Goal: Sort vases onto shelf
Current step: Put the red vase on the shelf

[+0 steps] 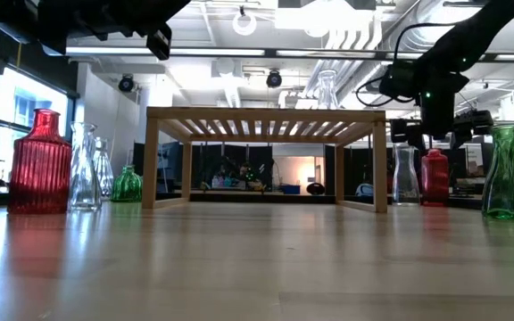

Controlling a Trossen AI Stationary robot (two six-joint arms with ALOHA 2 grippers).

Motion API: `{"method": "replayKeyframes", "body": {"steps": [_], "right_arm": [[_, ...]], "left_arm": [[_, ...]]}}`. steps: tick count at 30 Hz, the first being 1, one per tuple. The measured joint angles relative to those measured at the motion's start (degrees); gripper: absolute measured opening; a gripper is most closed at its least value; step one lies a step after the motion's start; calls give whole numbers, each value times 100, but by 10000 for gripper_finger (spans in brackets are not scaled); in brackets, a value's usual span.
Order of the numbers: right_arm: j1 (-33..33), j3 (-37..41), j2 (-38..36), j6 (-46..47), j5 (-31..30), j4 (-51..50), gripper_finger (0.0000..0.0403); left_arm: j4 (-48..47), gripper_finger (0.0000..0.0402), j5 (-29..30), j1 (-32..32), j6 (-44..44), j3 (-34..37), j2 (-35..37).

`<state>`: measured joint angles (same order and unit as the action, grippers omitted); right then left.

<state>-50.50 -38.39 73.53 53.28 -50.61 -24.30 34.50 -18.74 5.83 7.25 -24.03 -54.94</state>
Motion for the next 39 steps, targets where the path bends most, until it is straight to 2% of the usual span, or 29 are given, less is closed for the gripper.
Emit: {"method": "replayKeyframes", "body": {"steps": [8, 25, 39], "right_arm": [[43, 0, 112, 53, -185, 76, 219], [60, -13, 98, -241, -117, -84, 118], [244, -37, 79, -731, 179, -314, 64]], "left_arm": [[-1, 5, 0, 0, 0, 0, 0], [-33, 5, 0, 1, -39, 0, -1], [-37, 5, -13, -1, -2, 0, -2]]}}
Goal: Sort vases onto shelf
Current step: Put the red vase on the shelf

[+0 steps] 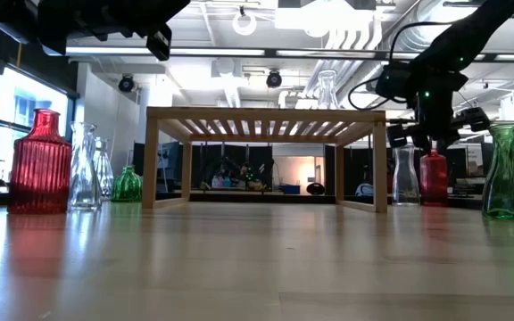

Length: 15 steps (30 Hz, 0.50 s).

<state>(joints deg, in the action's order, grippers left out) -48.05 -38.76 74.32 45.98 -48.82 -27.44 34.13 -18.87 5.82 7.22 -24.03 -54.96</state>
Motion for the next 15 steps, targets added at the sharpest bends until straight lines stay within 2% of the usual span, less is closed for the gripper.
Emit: {"method": "replayKeyframes", "body": {"steps": [4, 7, 15], "right_arm": [[9, 4, -122, -81, 252, -125, 47], [7, 49, -341, -167, 711, -319, 36], [13, 26, -1257, -273, 891, -585, 28]], "left_arm": [[0, 5, -4, 0, 2, 0, 1], [-1, 5, -4, 0, 3, 0, 0], [0, 5, -4, 0, 8, 0, 0]]}}
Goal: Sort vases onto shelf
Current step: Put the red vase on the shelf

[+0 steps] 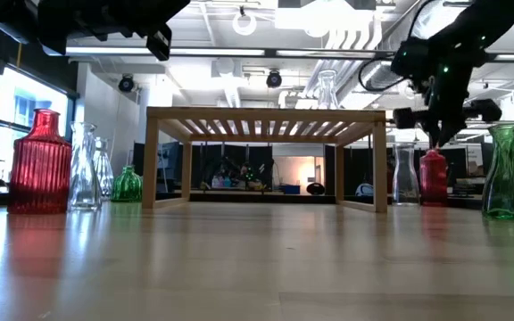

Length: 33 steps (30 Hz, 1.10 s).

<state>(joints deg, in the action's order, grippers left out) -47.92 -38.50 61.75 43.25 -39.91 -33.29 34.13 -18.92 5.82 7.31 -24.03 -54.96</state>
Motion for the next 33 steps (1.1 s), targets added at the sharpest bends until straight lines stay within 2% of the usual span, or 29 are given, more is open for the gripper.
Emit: {"method": "replayKeyframes", "body": {"steps": [7, 13, 19, 23, 27, 33], "right_arm": [[-151, -2, -184, -475, -95, 776, 27], [-224, -4, -55, -475, -269, 775, 19], [-223, -15, -56, -466, -159, 728, 2], [-75, -383, -58, -329, 385, 10, 0], [275, -1101, -58, -338, 470, -915, 0], [836, -2235, 248, -824, 764, -1682, 0]], "left_arm": [[2, 5, 2, 0, 1, 0, 0], [2, 5, 2, 0, 1, 0, 0], [2, 5, 2, 0, -30, 0, 2], [2, 5, 2, 0, -38, 0, 0], [2, 5, 4, 4, -43, 0, 1], [4, 5, 4, 4, -51, 0, 1]]}}
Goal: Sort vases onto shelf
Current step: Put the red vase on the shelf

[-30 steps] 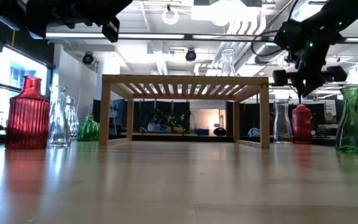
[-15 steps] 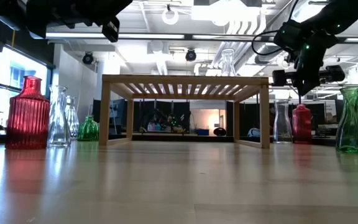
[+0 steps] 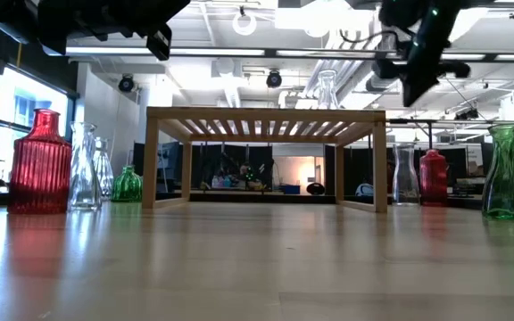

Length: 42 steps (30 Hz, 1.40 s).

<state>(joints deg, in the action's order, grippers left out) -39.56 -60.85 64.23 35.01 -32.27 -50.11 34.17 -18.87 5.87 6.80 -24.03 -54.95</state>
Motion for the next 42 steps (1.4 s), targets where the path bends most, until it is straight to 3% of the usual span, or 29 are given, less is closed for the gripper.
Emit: {"method": "replayKeyframes", "body": {"steps": [7, 12, 17, 27, 42], "right_arm": [[249, -1586, 1327, -672, -83, -868, 0], [-385, -3051, 2334, -714, -109, -2225, 0], [-1074, -3890, 3040, -992, 493, -2872, 0], [-2054, -4054, 3619, -923, 803, -3794, 0], [-2135, -3958, 3626, -614, 718, -3772, 0]], "left_arm": [[-2, 5, 0, 0, 1, -1, 0], [-2, 5, 0, 0, 1, -1, 0], [-4, 5, 0, 0, 1, 0, -1], [-4, 5, -1, 0, 1, -2, -1], [-10, 5, -4, -4, 47, 0, -1]]}}
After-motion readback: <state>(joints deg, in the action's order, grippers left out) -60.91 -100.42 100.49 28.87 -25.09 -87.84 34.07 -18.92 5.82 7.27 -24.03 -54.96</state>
